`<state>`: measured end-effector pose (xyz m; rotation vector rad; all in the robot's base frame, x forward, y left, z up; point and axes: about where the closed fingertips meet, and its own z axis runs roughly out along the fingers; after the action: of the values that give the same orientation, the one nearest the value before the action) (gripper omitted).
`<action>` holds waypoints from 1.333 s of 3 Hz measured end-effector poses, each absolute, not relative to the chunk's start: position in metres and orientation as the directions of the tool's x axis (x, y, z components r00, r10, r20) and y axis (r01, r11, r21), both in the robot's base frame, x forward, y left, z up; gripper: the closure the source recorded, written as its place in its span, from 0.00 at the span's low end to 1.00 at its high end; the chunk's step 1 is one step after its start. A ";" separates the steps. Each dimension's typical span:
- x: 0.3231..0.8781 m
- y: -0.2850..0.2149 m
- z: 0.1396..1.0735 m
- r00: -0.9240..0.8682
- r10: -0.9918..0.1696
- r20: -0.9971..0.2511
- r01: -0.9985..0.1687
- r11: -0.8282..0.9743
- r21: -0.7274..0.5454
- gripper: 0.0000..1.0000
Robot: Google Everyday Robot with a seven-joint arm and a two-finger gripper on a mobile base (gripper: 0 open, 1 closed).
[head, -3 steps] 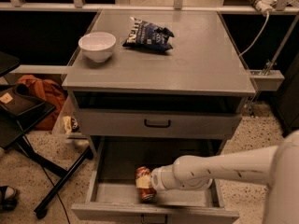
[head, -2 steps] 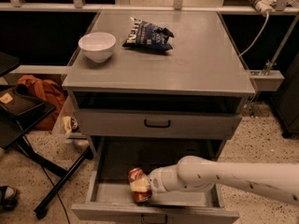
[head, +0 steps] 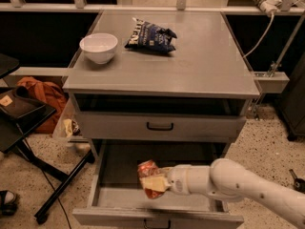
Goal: Place coke can into middle drawer
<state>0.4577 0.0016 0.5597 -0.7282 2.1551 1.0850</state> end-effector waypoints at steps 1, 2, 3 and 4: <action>0.464 -0.070 0.604 -0.607 -0.120 -0.786 -0.693 0.563 0.450 1.00; 0.463 -0.141 0.652 -0.532 -0.101 -0.840 -0.713 0.588 0.381 1.00; 0.460 -0.185 0.695 -0.456 -0.133 -0.880 -0.765 0.563 0.311 1.00; 0.455 -0.182 0.700 -0.453 -0.144 -0.880 -0.785 0.532 0.317 1.00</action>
Offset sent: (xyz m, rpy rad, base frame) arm 0.0008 -0.2312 0.1532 0.0338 -0.3012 -0.1495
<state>0.4545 -0.1820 0.7005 -0.7588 1.9117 0.9414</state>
